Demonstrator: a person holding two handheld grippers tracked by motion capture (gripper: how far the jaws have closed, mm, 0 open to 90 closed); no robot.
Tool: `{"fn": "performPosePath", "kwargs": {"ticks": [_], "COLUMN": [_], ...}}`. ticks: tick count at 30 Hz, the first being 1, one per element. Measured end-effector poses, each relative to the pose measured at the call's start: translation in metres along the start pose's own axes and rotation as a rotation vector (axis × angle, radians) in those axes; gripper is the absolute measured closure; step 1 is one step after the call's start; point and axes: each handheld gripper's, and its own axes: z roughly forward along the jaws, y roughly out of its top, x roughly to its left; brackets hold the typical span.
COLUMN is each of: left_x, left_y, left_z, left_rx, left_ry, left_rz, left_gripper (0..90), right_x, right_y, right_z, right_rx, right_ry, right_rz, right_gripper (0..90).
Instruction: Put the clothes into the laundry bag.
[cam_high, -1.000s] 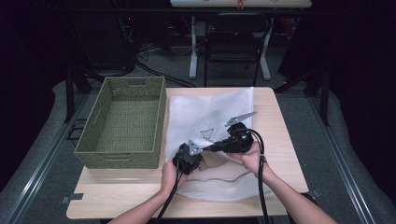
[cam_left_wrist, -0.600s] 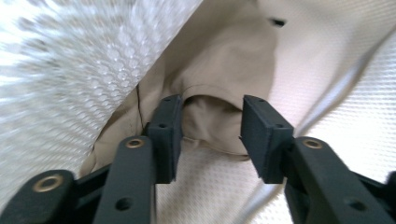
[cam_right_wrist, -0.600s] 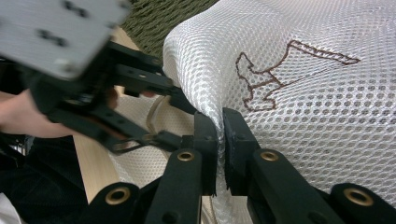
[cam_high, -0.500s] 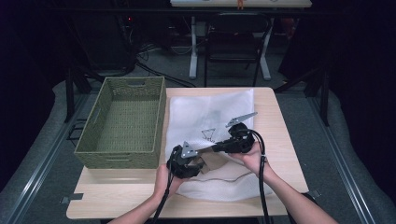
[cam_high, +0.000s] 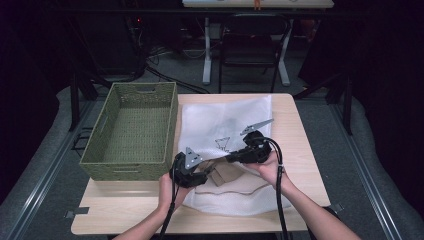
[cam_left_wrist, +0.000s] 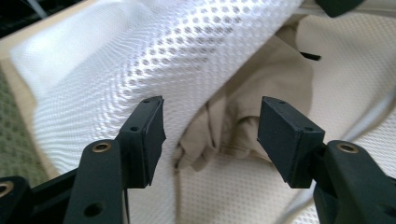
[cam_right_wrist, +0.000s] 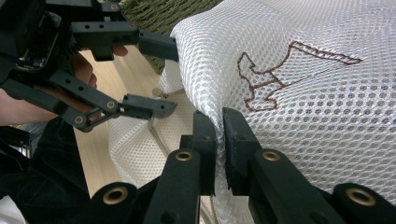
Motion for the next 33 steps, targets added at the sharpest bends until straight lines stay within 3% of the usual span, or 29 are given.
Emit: {"fn": "performPosePath", "kwargs": {"ticks": [3, 5, 8, 13, 14, 16, 17, 20, 25, 29, 33], "left_x": [0.000, 0.000, -0.001, 0.004, 0.005, 0.005, 0.005, 0.005, 0.009, 0.013, 0.016], "left_y": [0.001, 0.004, 0.008, 0.011, 0.011, 0.012, 0.013, 0.014, 0.016, 0.020, 0.020], "left_z": [0.001, 0.005, 0.012, 0.026, 0.026, 0.027, 0.027, 0.026, 0.018, 0.002, -0.011], "left_rx": [-0.002, 0.002, -0.002, 0.004, 0.007, 0.004, 0.007, 0.008, 0.021, 0.031, 0.036], "left_ry": [0.021, 0.045, 0.053, 0.061, 0.054, 0.047, 0.046, 0.038, -0.014, -0.045, -0.075], "left_rz": [0.018, 0.057, 0.054, 0.063, 0.062, 0.080, 0.094, 0.126, 0.127, 0.148, 0.142], "left_gripper": [40.5, 40.4, 40.6, 52.9, 62.2, 67.1, 77.4, 85.2, 87.7, 88.4, 88.5], "right_x": [0.001, 0.003, 0.005, 0.005, 0.005, 0.004, 0.005, 0.005, 0.005, 0.007, 0.009], "right_y": [0.002, 0.003, 0.004, 0.004, 0.004, 0.003, 0.004, 0.003, 0.003, 0.002, 0.003], "right_z": [0.001, 0.002, 0.005, 0.006, 0.007, 0.008, 0.008, 0.008, 0.005, 0.004, 0.004], "right_rx": [-0.004, -0.003, 0.007, 0.015, 0.021, 0.020, 0.029, 0.029, 0.022, 0.030, 0.034], "right_ry": [0.001, 0.003, 0.004, 0.012, 0.014, 0.014, 0.013, 0.013, 0.007, -0.020, -0.025], "right_rz": [0.004, -0.004, -0.013, -0.022, -0.022, -0.023, -0.028, -0.029, -0.032, -0.056, -0.078], "right_gripper": [84.4, 84.3, 84.3, 84.3, 84.4, 84.4, 84.3, 84.3, 83.7, 81.3, 80.8]}}
